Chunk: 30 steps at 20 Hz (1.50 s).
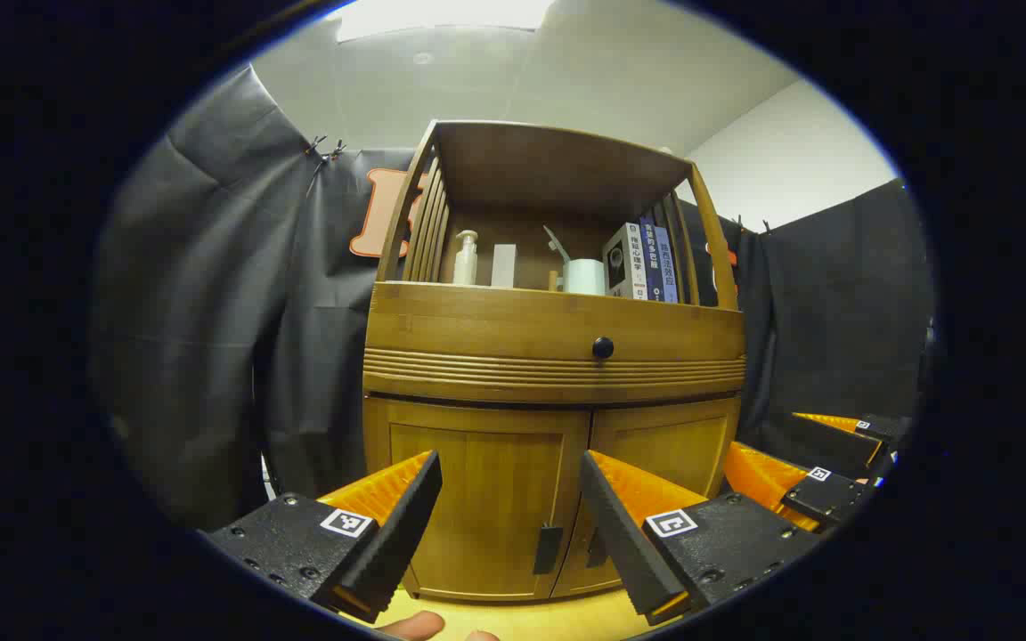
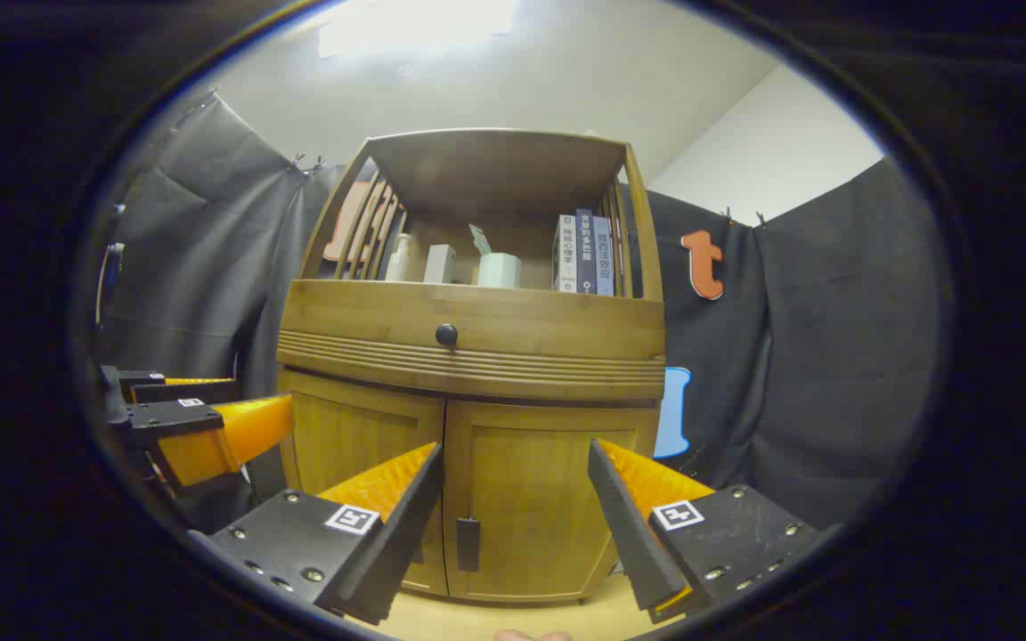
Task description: Open the right door of the double-door shoe cabinet with the right hand, and open the left door with the left hand.
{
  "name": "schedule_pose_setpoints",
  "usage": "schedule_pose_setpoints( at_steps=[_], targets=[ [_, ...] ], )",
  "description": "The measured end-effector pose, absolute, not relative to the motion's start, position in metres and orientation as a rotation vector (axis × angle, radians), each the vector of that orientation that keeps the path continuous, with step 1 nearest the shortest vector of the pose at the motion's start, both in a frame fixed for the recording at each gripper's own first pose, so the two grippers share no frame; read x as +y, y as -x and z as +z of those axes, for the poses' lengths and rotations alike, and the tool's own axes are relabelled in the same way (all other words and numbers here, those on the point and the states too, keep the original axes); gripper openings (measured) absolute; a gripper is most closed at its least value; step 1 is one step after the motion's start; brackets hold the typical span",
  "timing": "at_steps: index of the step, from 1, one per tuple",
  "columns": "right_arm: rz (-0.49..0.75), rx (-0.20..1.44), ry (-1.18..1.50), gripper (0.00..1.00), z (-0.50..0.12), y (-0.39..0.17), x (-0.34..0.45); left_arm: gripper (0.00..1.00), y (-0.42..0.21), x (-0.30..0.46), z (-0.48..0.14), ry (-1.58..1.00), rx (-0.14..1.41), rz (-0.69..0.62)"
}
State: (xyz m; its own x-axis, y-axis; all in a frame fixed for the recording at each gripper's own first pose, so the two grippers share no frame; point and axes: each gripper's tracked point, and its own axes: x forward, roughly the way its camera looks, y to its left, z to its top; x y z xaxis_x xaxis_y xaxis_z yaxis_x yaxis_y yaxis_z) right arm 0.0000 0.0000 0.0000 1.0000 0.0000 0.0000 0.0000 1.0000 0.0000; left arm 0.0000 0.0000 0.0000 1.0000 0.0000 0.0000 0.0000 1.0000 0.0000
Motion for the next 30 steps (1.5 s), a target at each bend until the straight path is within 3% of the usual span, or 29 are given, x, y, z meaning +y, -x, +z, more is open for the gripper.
schedule_pose_setpoints(
  at_steps=[1, 3, 16, 20, 22, 24, 27, 29, 30],
  targets=[
    [0.003, 0.006, -0.001, 0.96, -0.002, 0.0, 0.001, 0.99, 0.0, 0.001, -0.001, 0.001, 0.005, 0.0],
    [0.011, 0.016, 0.001, 0.96, -0.005, -0.001, 0.002, 0.92, 0.0, 0.001, -0.003, 0.002, 0.009, 0.001],
    [0.017, 0.051, 0.011, 0.96, -0.025, -0.014, 0.001, 0.92, -0.007, 0.005, 0.0, -0.016, -0.007, 0.012],
    [0.07, 0.11, -0.005, 0.96, -0.054, -0.032, 0.018, 0.95, -0.002, 0.022, 0.0, -0.054, -0.006, 0.055],
    [0.108, 0.153, -0.022, 0.95, -0.073, -0.044, 0.031, 0.92, 0.003, 0.04, -0.002, -0.081, 0.0, 0.104],
    [0.126, 0.201, -0.046, 0.83, -0.093, -0.06, 0.04, 0.92, 0.011, 0.063, -0.001, -0.112, 0.004, 0.169],
    [0.157, 0.284, -0.069, 0.8, -0.127, -0.081, 0.059, 0.92, 0.025, 0.099, 0.001, -0.14, 0.004, 0.278],
    [0.164, 0.337, -0.073, 0.63, -0.152, -0.094, 0.065, 0.92, 0.035, 0.119, 0.001, -0.145, 0.01, 0.341],
    [0.163, 0.369, -0.073, 0.62, -0.164, -0.097, 0.068, 0.93, 0.039, 0.127, 0.001, -0.147, 0.013, 0.369]
  ],
)
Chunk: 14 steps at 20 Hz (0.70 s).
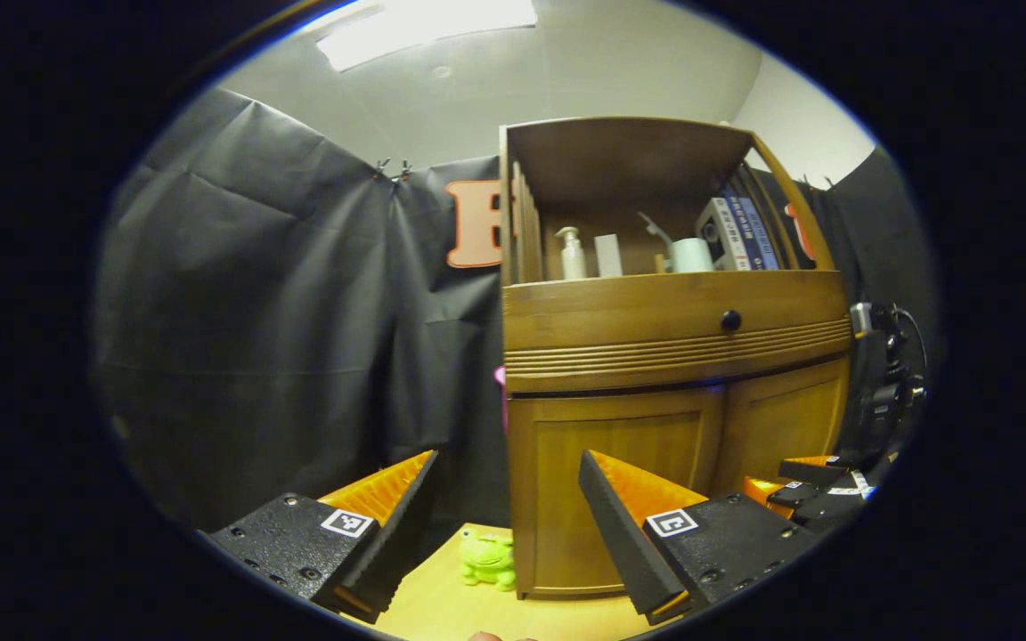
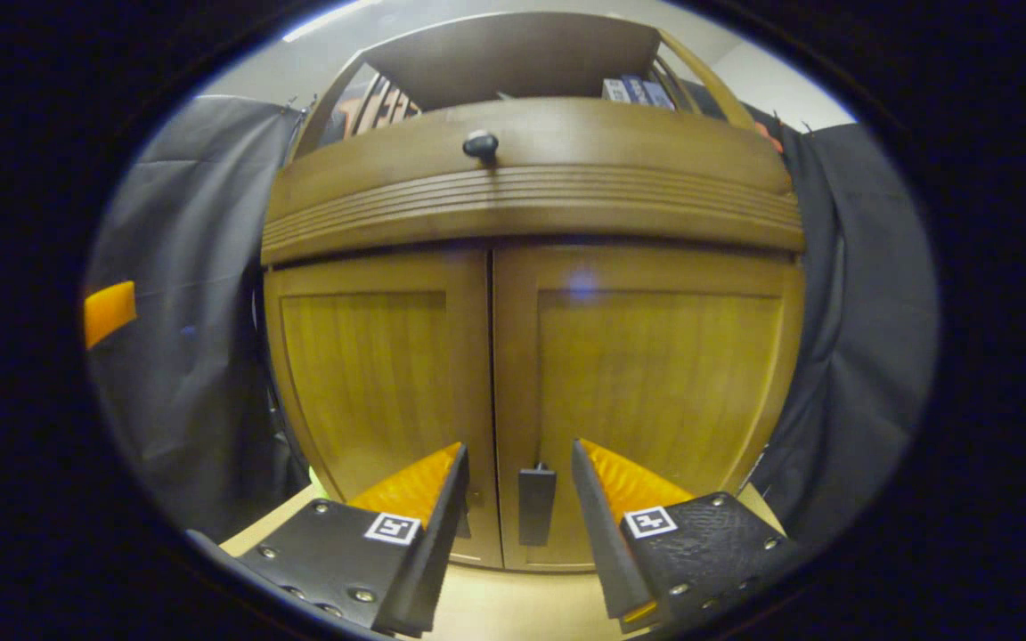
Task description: Open the right door of the double-door shoe cabinet with the right hand, and open the left door with the left hand.
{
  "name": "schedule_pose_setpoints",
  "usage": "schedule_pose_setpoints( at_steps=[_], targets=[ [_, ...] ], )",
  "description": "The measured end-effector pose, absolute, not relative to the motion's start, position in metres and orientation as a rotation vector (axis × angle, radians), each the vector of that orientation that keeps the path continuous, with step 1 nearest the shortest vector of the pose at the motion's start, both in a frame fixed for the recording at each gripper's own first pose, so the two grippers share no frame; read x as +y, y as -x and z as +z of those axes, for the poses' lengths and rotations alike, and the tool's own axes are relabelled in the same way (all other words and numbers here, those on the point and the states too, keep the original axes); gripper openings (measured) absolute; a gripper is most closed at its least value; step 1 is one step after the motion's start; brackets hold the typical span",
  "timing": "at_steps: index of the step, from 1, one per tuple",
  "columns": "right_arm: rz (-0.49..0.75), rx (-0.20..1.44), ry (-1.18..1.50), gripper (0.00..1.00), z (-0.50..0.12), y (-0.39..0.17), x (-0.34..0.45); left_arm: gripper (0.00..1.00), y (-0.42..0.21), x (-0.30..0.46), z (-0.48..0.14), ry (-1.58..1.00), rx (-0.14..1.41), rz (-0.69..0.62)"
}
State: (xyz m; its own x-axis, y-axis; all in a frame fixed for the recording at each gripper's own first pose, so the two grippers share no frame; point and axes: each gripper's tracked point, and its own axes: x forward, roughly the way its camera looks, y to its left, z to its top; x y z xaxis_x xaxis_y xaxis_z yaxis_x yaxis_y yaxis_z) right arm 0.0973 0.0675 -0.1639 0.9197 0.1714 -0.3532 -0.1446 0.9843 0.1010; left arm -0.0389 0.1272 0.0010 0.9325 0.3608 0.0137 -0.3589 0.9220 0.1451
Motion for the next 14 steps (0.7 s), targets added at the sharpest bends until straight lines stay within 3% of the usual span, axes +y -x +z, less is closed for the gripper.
schedule_pose_setpoints(
  at_steps=[3, 6, 14],
  targets=[
    [0.136, 0.413, -0.058, 0.69, -0.188, -0.106, 0.065, 0.93, 0.05, 0.148, 0.0, -0.149, 0.027, 0.438],
    [0.107, 0.44, -0.05, 0.39, -0.201, -0.109, 0.062, 0.96, 0.059, 0.161, -0.003, -0.152, 0.039, 0.484],
    [0.049, 0.435, -0.034, 0.39, -0.202, -0.112, 0.058, 0.93, 0.064, 0.169, -0.01, -0.135, 0.05, 0.501]
  ],
)
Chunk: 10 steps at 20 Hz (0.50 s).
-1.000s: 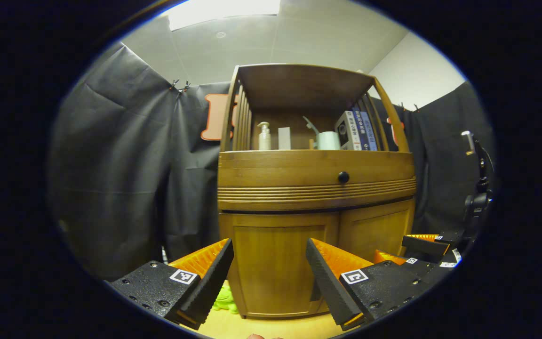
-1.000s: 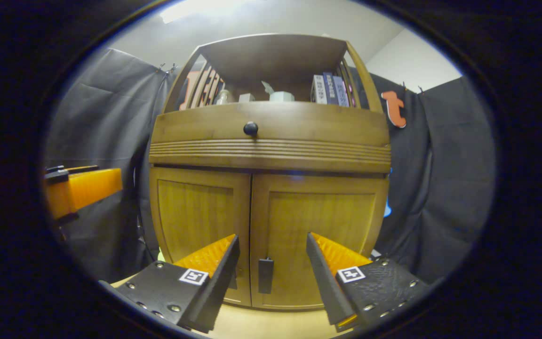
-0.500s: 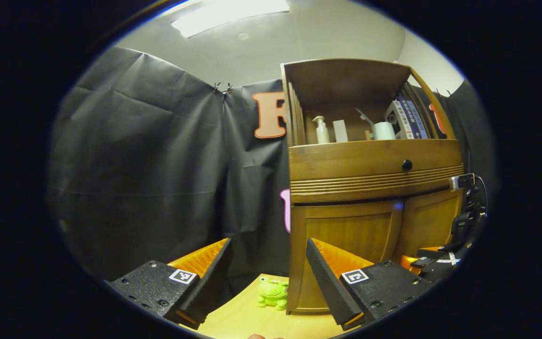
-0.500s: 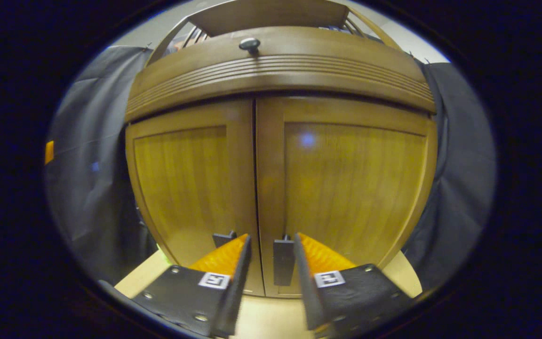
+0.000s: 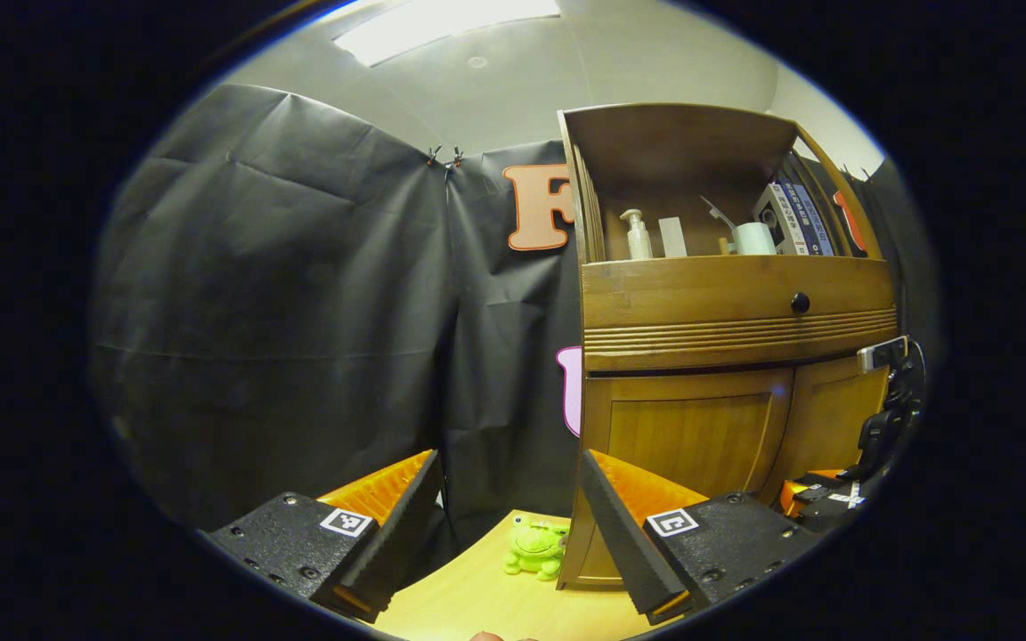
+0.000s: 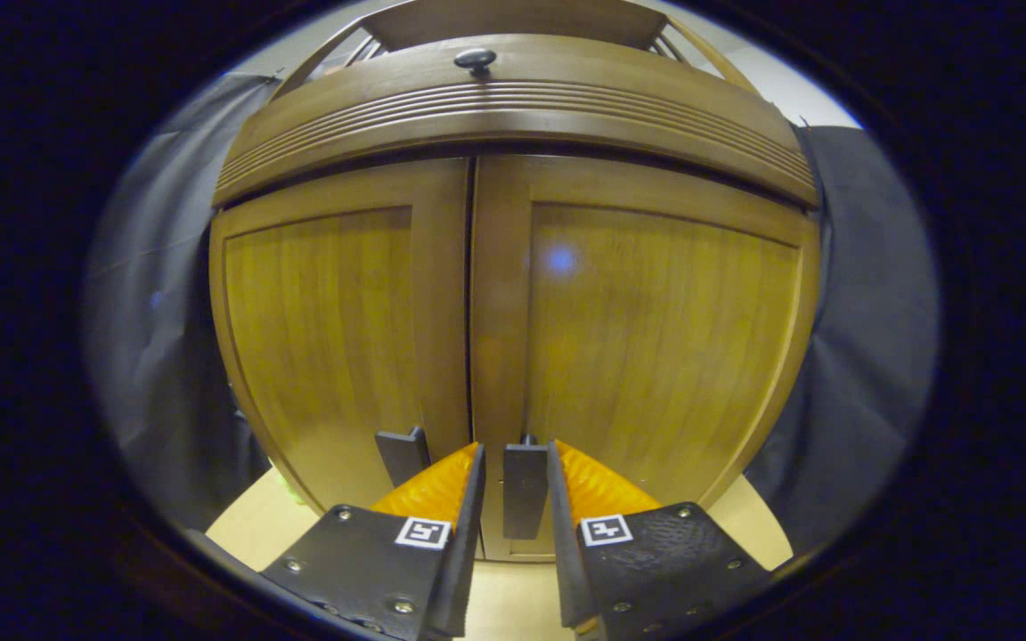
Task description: Open the right door of the double-door shoe cabinet with the right hand, and open the left door with the left hand.
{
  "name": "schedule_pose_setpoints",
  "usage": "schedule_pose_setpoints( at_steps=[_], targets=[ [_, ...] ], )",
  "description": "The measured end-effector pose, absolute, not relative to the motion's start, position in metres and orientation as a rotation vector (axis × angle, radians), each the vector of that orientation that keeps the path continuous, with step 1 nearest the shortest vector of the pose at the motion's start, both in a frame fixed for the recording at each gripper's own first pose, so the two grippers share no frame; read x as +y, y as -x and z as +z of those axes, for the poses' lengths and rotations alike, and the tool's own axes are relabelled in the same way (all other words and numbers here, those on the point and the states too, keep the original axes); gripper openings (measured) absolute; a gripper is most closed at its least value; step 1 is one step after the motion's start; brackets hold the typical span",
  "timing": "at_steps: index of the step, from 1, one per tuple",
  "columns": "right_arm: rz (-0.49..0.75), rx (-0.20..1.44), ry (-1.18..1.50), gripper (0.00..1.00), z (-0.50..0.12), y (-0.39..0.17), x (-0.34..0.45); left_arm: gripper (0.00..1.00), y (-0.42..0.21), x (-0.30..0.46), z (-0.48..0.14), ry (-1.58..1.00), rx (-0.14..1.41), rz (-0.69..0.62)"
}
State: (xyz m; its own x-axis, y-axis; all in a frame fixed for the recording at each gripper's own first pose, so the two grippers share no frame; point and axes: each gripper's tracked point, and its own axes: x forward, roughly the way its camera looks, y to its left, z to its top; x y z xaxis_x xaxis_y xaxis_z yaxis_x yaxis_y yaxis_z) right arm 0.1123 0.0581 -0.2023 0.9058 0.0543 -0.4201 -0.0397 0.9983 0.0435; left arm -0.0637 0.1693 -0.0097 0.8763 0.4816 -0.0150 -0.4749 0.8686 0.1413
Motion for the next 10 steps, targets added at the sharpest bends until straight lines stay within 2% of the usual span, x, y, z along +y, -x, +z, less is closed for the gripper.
schedule_pose_setpoints(
  at_steps=[8, 9, 10],
  targets=[
    [0.031, 0.493, -0.079, 0.38, -0.21, -0.109, 0.056, 0.93, 0.071, 0.177, -0.015, -0.138, 0.07, 0.508],
    [0.03, 0.488, -0.096, 0.4, -0.206, -0.108, 0.057, 0.93, 0.072, 0.178, -0.015, -0.139, 0.072, 0.51],
    [0.029, 0.487, -0.096, 0.28, -0.204, -0.111, 0.056, 0.93, 0.074, 0.18, -0.016, -0.143, 0.073, 0.513]
  ],
)
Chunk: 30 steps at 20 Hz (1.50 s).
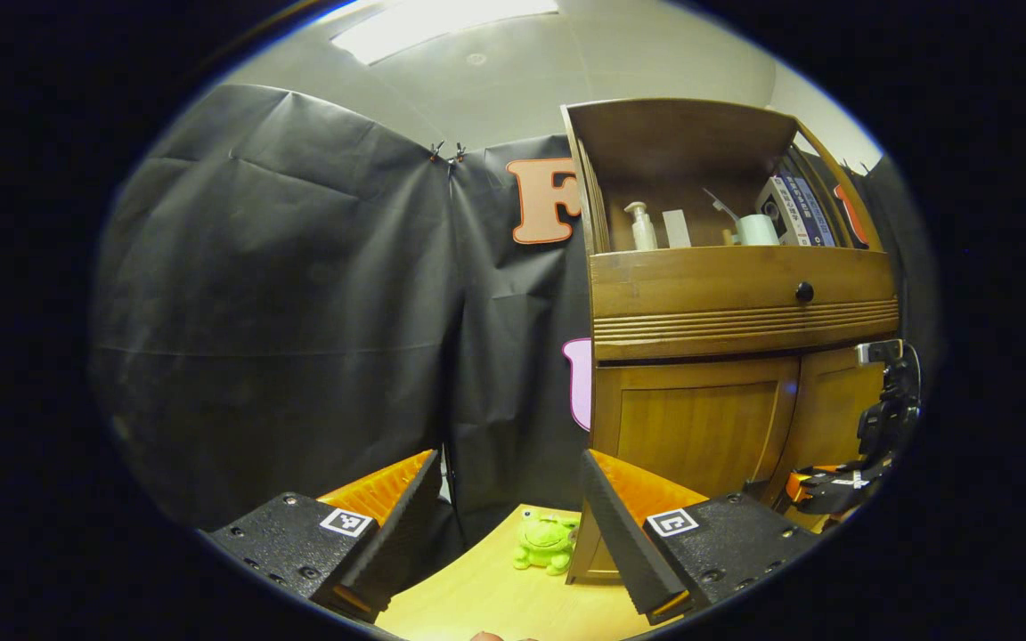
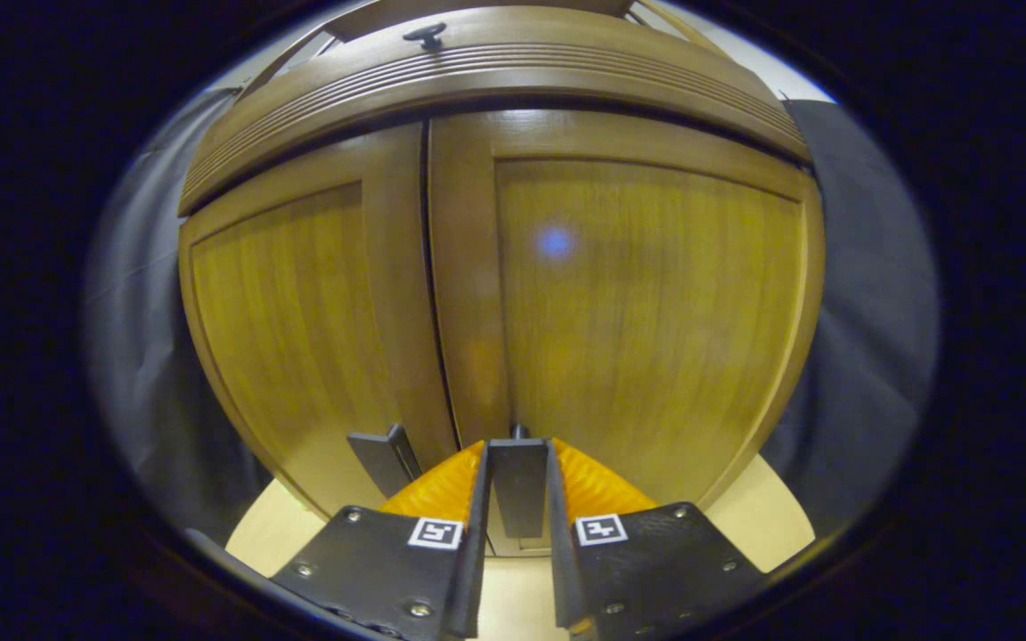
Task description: Open the right door of the double-door shoe cabinet with the right hand, and open the left door with the left hand.
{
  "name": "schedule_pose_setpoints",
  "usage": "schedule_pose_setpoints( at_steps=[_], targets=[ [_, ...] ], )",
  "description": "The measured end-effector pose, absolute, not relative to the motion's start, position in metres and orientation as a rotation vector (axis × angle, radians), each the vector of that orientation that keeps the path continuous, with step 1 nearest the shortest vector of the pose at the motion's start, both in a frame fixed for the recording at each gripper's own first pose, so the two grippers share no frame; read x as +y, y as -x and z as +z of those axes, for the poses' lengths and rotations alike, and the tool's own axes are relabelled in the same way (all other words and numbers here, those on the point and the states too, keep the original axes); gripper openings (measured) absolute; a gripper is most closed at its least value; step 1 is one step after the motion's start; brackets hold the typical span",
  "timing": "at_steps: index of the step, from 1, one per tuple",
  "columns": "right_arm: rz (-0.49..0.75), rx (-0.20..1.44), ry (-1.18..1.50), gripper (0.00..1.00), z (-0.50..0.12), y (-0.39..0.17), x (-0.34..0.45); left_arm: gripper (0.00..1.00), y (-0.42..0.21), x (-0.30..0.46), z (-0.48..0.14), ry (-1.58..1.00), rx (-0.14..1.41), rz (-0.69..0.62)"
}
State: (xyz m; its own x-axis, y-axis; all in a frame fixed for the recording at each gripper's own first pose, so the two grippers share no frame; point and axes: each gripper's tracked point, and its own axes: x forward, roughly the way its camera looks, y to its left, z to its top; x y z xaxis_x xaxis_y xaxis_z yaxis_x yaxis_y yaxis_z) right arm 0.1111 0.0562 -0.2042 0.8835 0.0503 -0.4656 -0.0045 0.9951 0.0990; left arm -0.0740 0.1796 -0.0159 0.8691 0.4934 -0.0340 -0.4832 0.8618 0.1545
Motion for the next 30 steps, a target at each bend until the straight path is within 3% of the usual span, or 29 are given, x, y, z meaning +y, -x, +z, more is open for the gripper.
schedule_pose_setpoints(
  at_steps=[1, 2, 3, 13, 14, 30],
  targets=[
    [0.032, 0.477, -0.086, 0.32, -0.206, -0.112, 0.056, 0.96, 0.076, 0.181, -0.016, -0.147, 0.075, 0.516],
    [0.027, 0.477, -0.083, 0.32, -0.205, -0.112, 0.055, 0.93, 0.079, 0.182, -0.018, -0.149, 0.079, 0.519],
    [0.018, 0.472, -0.087, 0.28, -0.208, -0.113, 0.056, 0.93, 0.08, 0.181, -0.018, -0.15, 0.082, 0.519],
    [-0.057, 0.431, -0.111, 0.28, -0.214, -0.12, 0.051, 0.94, 0.092, 0.182, -0.021, -0.172, 0.091, 0.513],
    [-0.056, 0.429, -0.12, 0.24, -0.205, -0.115, 0.05, 0.93, 0.09, 0.18, -0.023, -0.166, 0.097, 0.502],
    [-0.126, 0.446, -0.161, 0.23, -0.189, -0.113, 0.038, 0.95, 0.036, 0.075, -0.063, -0.111, 0.138, 0.139]
  ],
)
